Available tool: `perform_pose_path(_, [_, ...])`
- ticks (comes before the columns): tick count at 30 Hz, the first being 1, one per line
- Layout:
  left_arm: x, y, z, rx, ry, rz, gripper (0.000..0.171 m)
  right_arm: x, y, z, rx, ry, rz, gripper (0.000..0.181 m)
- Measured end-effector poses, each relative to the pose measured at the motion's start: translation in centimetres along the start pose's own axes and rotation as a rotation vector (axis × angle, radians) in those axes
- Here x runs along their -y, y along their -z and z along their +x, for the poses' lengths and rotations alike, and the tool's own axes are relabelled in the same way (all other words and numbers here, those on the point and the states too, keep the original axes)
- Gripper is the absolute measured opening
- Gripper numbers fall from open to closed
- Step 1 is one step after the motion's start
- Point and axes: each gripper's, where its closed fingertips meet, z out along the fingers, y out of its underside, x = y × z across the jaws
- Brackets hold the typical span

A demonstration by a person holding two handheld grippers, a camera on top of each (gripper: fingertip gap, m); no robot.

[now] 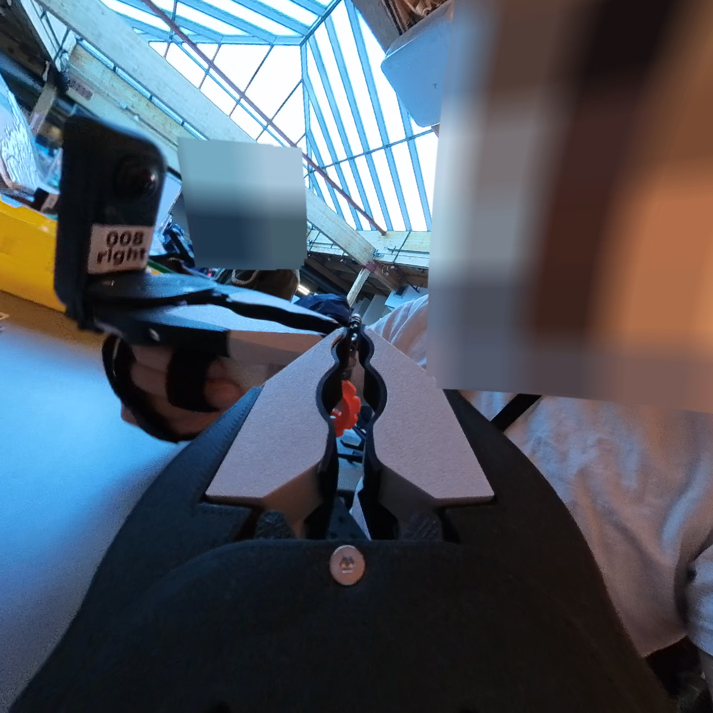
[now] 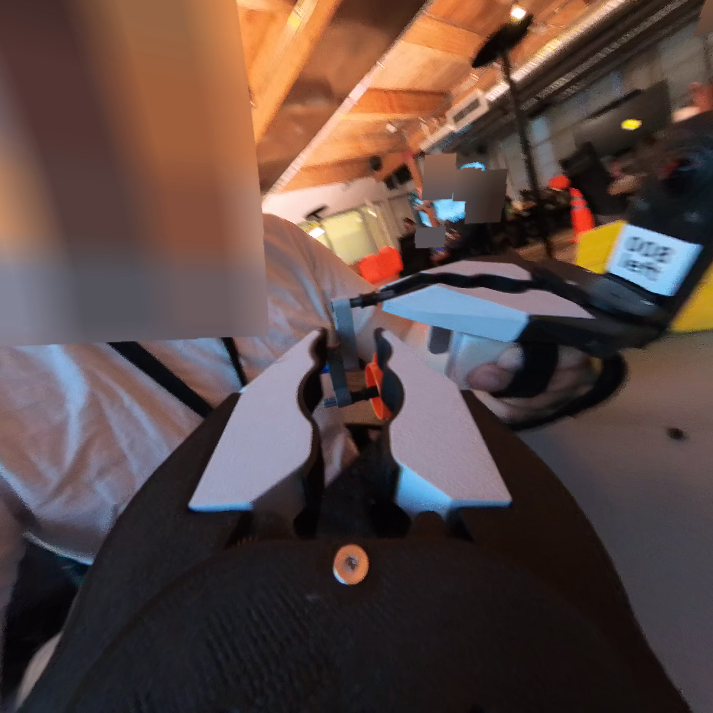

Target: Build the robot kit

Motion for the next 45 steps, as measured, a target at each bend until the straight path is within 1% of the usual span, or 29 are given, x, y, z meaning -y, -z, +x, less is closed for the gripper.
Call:
perform_pose_path(2, [-0.6, 0.0, -0.3, 0.021, 0.002, -0.037, 0.0, -0.8, 1.3, 1.4, -0.182, 0.135, -0.122, 0.036])
perform_pose_path(3, [-1.0, 0.0, -0.7, 0.042, 0.0, -0.06, 0.0, -0.8, 1.9, 1.6, -0.262, 0.238, -0.171, 0.036])
perform_pose_path(4, [-1.3, 0.0, -0.9, 0.053, 0.01, -0.079, 0.0, -0.6, 2.4, 1.7, -0.346, 0.341, -0.224, 0.04])
perform_pose_path(5, [-1.6, 0.0, -1.2, 0.062, 0.032, -0.093, 0.0, -0.9, 2.7, 1.5, -0.404, 0.445, -0.311, 0.046])
perform_pose_path(7, [-2.4, 0.2, -2.0, 0.093, 0.075, -0.133, 0.0, -1.3, 2.9, 1.3, -0.498, 0.635, -0.452, 0.048])
perform_pose_path(9, [-3.1, 0.5, -2.9, 0.131, 0.123, -0.16, 0.0, -1.9, 3.0, 1.3, -0.543, 0.715, -0.536, 0.046])
perform_pose_path(12, [-4.2, 1.1, -3.8, 0.171, 0.192, -0.209, 0.0, -3.8, 3.1, 1.7, -0.533, 0.697, -0.657, 0.032])
perform_pose_path(14, [-4.8, 1.4, -4.1, 0.183, 0.239, -0.245, 0.0, -4.8, 3.3, 2.4, -0.543, 0.701, -0.715, 0.032])
perform_pose_path(16, [-5.4, 1.7, -4.5, 0.207, 0.262, -0.272, 0.0, -5.0, 3.2, 2.9, -0.562, 0.723, -0.732, 0.031])
perform_pose_path(19, [-5.5, 1.9, -4.7, 0.208, 0.304, -0.26, 0.0, -5.2, 3.1, 3.1, -0.562, 0.734, -0.746, 0.027])
perform_pose_path(22, [-6.0, 2.2, -5.1, 0.222, 0.344, -0.274, 0.0, -5.9, 3.5, 3.2, -0.563, 0.731, -0.795, 0.024])
perform_pose_path(27, [-6.4, 2.4, -5.0, 0.203, 0.406, -0.281, 0.0, -6.2, 3.3, 2.8, -0.541, 0.704, -0.805, 0.02])
perform_pose_path(31, [-7.1, 2.4, -4.7, 0.188, 0.425, -0.321, 0.0, -7.1, 3.0, 2.3, -0.498, 0.627, -0.81, 0.027])
perform_pose_path(34, [-7.8, 2.2, -4.6, 0.177, 0.438, -0.356, 0.0, -7.5, 2.9, 2.1, -0.475, 0.603, -0.821, 0.022])
perform_pose_path(41, [-8.7, 2.0, -4.3, 0.152, 0.467, -0.411, 0.0, -8.3, 2.6, 1.6, -0.421, 0.524, -0.809, 0.021])
perform_pose_path(43, [-8.5, 2.2, -4.4, 0.152, 0.474, -0.399, 0.0, -8.1, 2.6, 1.8, -0.434, 0.539, -0.804, 0.021])
perform_pose_path(45, [-8.0, 2.3, -4.5, 0.143, 0.496, -0.359, 0.0, -7.5, 2.6, 2.1, -0.454, 0.558, -0.78, 0.021])
